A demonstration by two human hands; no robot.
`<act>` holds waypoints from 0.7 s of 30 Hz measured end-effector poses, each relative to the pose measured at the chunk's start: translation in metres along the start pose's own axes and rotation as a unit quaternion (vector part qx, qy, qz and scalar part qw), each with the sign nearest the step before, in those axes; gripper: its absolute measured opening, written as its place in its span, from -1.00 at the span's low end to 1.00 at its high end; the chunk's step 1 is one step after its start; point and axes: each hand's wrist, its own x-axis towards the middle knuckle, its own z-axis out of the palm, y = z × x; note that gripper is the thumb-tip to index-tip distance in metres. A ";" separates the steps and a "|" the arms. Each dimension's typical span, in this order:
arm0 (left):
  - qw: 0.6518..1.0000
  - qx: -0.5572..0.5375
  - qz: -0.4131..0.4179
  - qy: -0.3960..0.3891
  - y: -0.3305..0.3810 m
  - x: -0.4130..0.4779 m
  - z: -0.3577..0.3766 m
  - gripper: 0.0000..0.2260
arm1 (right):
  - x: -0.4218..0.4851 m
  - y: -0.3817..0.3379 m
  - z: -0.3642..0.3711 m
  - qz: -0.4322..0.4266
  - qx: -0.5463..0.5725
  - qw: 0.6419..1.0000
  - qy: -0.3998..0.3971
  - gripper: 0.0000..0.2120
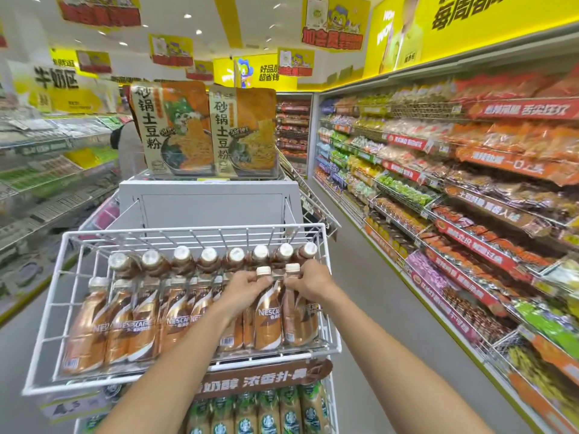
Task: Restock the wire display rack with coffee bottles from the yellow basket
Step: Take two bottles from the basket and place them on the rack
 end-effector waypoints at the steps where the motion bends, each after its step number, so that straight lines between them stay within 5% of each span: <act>1: 1.000 0.017 -0.009 0.021 0.003 0.001 0.003 -0.53 | 0.001 0.000 -0.001 0.004 -0.014 1.000 -0.012 -0.70; 3: 0.996 0.051 -0.019 0.070 0.006 0.003 0.011 -0.41 | 0.002 0.000 0.001 0.016 -0.044 0.999 -0.006 -0.69; 6: 0.990 0.083 -0.021 0.111 0.009 0.003 0.016 -0.62 | 0.000 -0.002 0.009 0.022 -0.060 0.998 0.023 -0.78; 12: 0.988 0.084 -0.011 0.128 0.011 0.002 0.007 -0.40 | 0.002 -0.002 0.011 0.036 -0.042 0.998 0.003 -0.67; 15: 0.992 0.071 -0.011 0.103 0.010 0.003 0.003 -0.45 | 0.002 -0.003 0.009 0.034 -0.029 0.999 -0.026 -0.85; 21: 0.993 0.102 -0.015 0.052 0.013 0.009 -0.004 -0.54 | 0.007 -0.009 0.005 0.036 -0.072 0.996 -0.034 -0.73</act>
